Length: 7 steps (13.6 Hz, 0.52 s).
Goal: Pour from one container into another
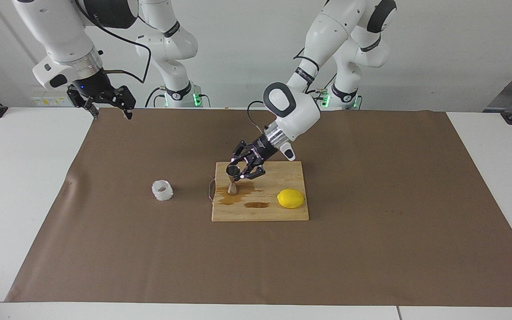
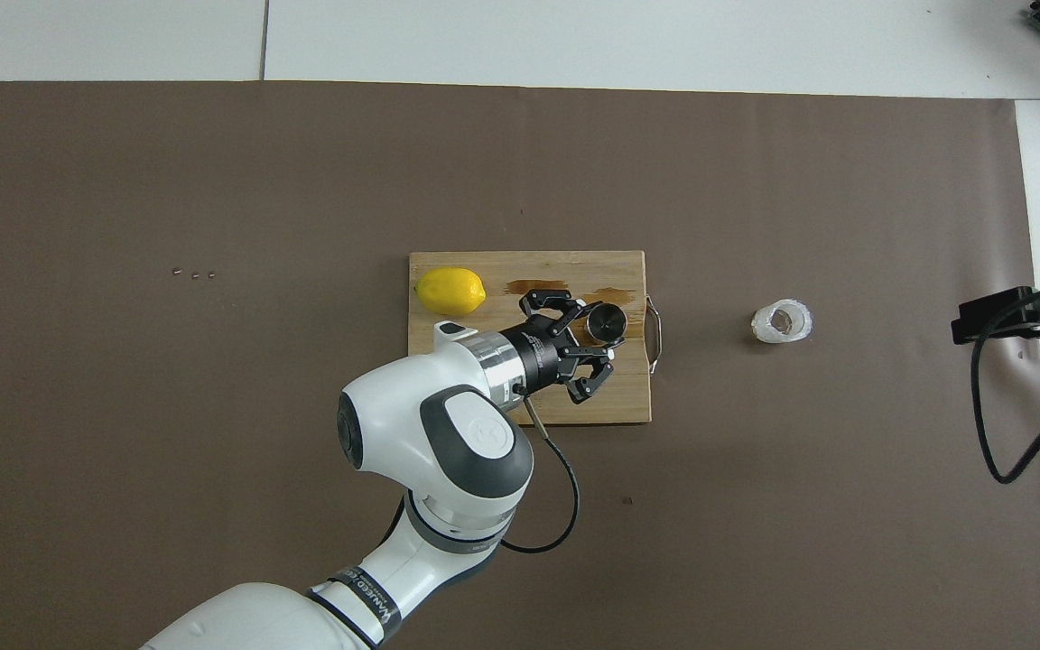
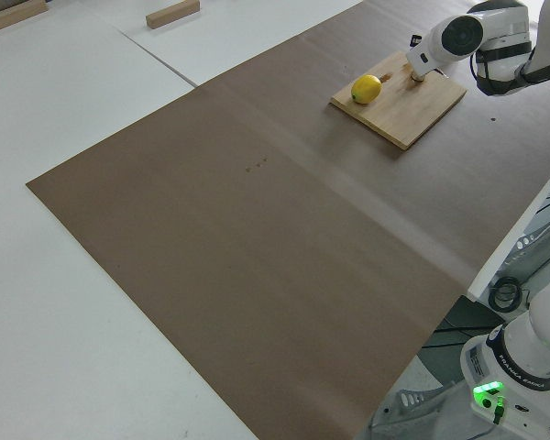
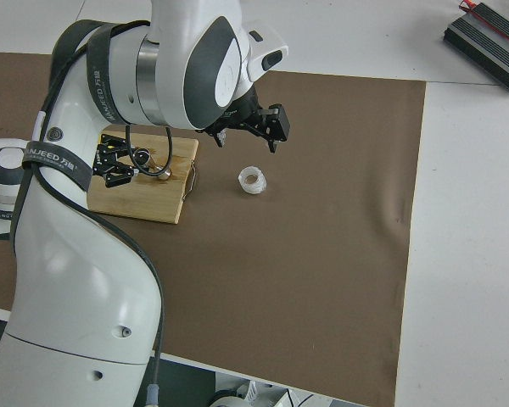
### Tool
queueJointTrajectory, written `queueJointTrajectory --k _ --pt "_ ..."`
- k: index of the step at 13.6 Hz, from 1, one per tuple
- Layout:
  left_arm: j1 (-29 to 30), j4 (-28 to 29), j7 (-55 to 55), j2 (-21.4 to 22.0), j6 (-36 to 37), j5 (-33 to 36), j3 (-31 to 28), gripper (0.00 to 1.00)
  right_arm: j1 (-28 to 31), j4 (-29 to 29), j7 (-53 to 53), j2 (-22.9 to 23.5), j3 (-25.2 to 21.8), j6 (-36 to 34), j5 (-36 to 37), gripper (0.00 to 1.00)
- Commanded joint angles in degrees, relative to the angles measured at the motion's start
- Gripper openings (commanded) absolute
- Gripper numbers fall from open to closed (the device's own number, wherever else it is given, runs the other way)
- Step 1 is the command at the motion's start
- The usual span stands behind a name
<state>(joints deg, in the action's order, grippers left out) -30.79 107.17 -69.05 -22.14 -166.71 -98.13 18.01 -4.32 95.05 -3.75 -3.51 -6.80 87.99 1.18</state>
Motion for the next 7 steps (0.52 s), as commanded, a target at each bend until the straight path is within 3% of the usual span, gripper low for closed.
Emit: queueJointTrajectory --k 1,7 --pt "-0.85 -1.26 0.06 -0.71 -1.25 0.48 -0.35 0.37 0.19 2.16 -11.41 -1.06 -0.14 1.73 0.05 1.00" --pt "-0.85 -1.26 -0.03 -0.80 -1.25 0.48 -0.35 0.53 0.28 8.31 -29.88 -2.47 -0.23 10.52 -0.21 1.00"
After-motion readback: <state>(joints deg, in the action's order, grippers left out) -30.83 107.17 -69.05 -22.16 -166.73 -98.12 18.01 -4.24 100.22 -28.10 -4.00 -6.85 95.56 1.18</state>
